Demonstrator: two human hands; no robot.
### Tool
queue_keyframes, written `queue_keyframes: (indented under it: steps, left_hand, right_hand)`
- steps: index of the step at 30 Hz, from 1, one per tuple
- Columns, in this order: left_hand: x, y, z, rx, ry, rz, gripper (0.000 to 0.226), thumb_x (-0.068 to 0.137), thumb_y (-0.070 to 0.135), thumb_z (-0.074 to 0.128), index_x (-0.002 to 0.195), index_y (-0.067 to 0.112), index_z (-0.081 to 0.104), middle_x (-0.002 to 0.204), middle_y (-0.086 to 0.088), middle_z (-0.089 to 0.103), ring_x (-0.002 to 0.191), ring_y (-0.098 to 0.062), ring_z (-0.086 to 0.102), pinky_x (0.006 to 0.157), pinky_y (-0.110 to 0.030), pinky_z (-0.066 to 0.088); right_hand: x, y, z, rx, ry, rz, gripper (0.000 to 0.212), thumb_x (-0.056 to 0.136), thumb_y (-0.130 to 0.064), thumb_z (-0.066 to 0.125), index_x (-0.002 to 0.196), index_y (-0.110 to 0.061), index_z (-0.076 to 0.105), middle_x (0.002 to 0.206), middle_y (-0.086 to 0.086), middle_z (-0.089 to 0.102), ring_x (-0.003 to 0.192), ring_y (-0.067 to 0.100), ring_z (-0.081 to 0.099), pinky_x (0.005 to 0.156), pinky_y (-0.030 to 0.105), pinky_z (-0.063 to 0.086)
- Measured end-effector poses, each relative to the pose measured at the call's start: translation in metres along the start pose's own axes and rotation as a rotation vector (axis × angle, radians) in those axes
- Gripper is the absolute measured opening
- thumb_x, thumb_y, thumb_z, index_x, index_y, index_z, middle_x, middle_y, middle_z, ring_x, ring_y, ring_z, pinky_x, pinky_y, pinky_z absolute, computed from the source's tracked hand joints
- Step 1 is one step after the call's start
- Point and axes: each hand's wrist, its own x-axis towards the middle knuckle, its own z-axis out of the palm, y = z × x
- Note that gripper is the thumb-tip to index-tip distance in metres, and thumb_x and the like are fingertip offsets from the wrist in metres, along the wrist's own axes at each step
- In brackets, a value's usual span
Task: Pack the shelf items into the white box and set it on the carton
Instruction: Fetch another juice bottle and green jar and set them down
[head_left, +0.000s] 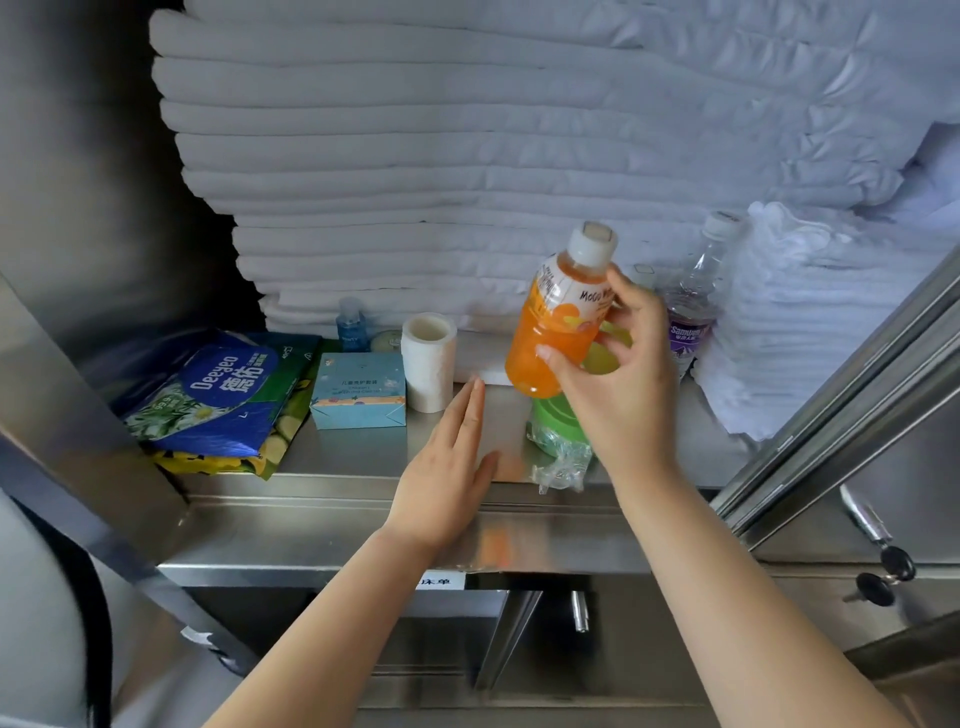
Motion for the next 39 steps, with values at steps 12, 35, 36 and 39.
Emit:
queue_keyframes:
  steps: [12,35,36,39]
  left_hand:
    - [0.027,0.032,0.007,-0.003,-0.119,0.353,0.057,0.088,0.006,0.051,0.143,0.008,0.036,0.150,-0.008,0.031,0.141,-0.023,0.025,0.113,-0.037,0.026]
    - [0.033,0.030,0.028,-0.031,-0.023,0.281,0.044,0.091,0.029,0.053,0.131,0.010,0.050,0.139,-0.006,0.046,0.139,-0.018,0.029,0.112,-0.031,0.028]
    - [0.033,0.030,0.028,-0.027,-0.023,0.282,0.044,0.091,0.029,0.053,0.130,0.009,0.050,0.139,-0.007,0.046,0.138,-0.019,0.029,0.112,-0.031,0.028]
    - [0.033,0.030,0.028,-0.008,-0.020,0.277,0.045,0.090,0.028,0.054,0.130,0.009,0.050,0.139,-0.007,0.046,0.138,-0.020,0.030,0.111,-0.032,0.030]
  right_hand:
    - [-0.004,0.038,-0.044,-0.026,0.125,0.176,0.072,0.077,-0.019,0.077,0.128,-0.052,0.038,0.128,-0.011,0.055,0.106,-0.005,0.057,0.083,0.009,0.046]
    - [-0.006,0.089,-0.045,-0.303,0.173,0.298,0.071,0.082,-0.016,0.070,0.134,-0.043,0.030,0.140,-0.011,0.044,0.123,0.009,0.049,0.097,0.039,0.049]
    - [-0.007,0.089,-0.045,-0.307,0.173,0.300,0.071,0.082,-0.017,0.070,0.134,-0.043,0.029,0.141,-0.010,0.044,0.123,0.010,0.049,0.096,0.039,0.049]
    - [-0.005,0.089,-0.048,-0.353,0.136,0.292,0.074,0.082,-0.018,0.071,0.137,-0.039,0.026,0.144,-0.008,0.041,0.125,0.012,0.047,0.096,0.041,0.049]
